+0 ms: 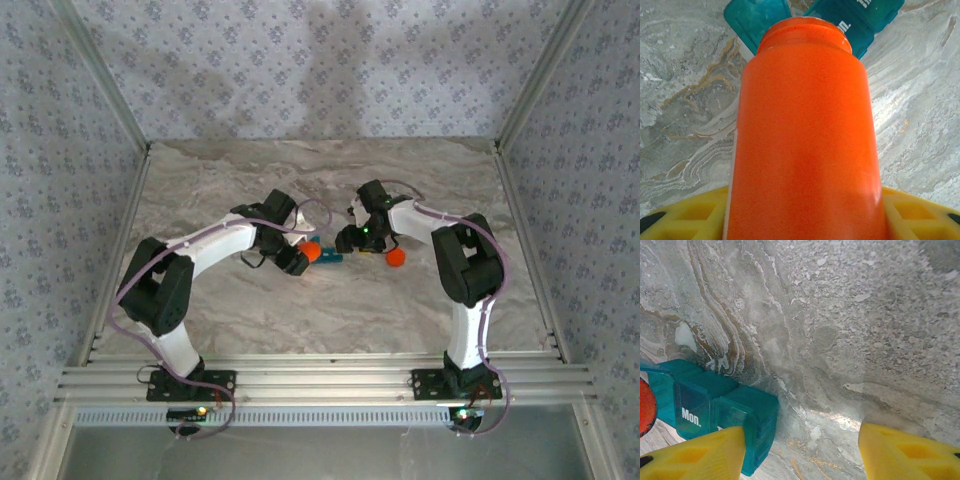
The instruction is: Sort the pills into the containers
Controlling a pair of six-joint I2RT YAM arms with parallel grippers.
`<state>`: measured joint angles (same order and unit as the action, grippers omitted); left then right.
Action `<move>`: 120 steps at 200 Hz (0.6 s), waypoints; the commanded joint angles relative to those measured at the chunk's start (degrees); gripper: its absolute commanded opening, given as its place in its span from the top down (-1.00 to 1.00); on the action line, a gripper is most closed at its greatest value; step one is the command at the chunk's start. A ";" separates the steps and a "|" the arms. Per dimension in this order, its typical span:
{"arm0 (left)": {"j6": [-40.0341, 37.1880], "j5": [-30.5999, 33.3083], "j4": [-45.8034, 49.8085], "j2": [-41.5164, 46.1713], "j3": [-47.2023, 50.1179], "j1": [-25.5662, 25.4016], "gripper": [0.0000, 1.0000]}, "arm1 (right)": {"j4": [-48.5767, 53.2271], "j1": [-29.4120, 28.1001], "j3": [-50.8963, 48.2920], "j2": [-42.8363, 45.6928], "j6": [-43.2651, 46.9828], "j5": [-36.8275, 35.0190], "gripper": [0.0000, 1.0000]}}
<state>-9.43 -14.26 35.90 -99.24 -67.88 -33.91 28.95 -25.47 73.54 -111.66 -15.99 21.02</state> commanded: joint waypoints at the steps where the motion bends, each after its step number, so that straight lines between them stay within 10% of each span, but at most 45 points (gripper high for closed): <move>1: -0.50 0.02 2.33 1.33 -1.38 -0.82 1.00 | 0.80 0.11 -0.54 -2.00 0.74 0.34 -0.28; 120: -1.46 1.10 5.90 -1.72 -4.76 -1.33 1.00 | 1.01 0.34 -0.41 -1.90 0.66 0.61 -0.27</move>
<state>-9.67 -13.50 38.63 -99.79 -70.78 -34.89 28.97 -25.30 73.54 -111.66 -15.99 21.30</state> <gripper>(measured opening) 0.536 0.638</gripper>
